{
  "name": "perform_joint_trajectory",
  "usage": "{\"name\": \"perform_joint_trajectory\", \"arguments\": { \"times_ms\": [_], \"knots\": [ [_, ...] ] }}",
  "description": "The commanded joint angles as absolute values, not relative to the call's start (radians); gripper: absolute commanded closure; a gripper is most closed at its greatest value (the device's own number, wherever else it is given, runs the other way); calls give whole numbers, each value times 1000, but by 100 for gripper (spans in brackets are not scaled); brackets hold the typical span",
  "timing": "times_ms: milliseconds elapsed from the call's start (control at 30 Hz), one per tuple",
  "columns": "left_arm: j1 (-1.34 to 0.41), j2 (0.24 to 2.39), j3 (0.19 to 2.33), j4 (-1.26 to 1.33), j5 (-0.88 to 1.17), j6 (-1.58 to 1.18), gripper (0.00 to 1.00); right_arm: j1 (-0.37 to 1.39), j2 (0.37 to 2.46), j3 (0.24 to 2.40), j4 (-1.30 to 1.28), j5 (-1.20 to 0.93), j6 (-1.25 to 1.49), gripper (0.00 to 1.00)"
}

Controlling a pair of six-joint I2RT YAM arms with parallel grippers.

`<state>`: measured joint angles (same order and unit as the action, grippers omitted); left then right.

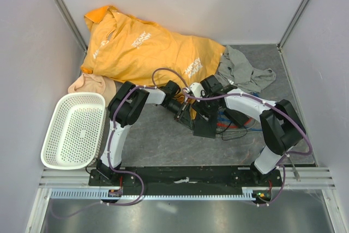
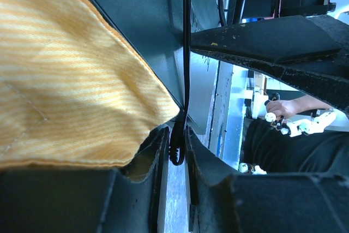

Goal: Pull the plug from the switch port

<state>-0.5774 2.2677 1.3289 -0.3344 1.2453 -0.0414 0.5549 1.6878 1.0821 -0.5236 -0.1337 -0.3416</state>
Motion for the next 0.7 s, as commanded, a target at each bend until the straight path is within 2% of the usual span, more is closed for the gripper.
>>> {"name": "perform_joint_trajectory", "arguments": {
  "times_ms": [0, 100, 133, 200, 300, 433, 667],
  "knots": [
    [-589, 2303, 1351, -311, 1253, -84, 77, 557, 1666, 1048, -532, -104, -360, 32],
    [-589, 2304, 1350, -311, 1256, -83, 75, 558, 1666, 1043, -529, -104, -359, 30],
    [-589, 2306, 1351, -311, 1256, -83, 70, 558, 1666, 1043, -528, -104, -357, 29],
    [-588, 2306, 1350, -313, 1255, -83, 68, 557, 1670, 1046, -525, -104, -354, 25],
    [-588, 2304, 1350, -313, 1252, -84, 66, 557, 1675, 1051, -525, -103, -354, 25],
    [-588, 2304, 1351, -310, 1253, -83, 73, 558, 1681, 1052, -525, -106, -353, 24],
    [-589, 2306, 1351, -310, 1275, -72, 77, 557, 1681, 1046, -520, -104, -354, 24]
  ]
}}
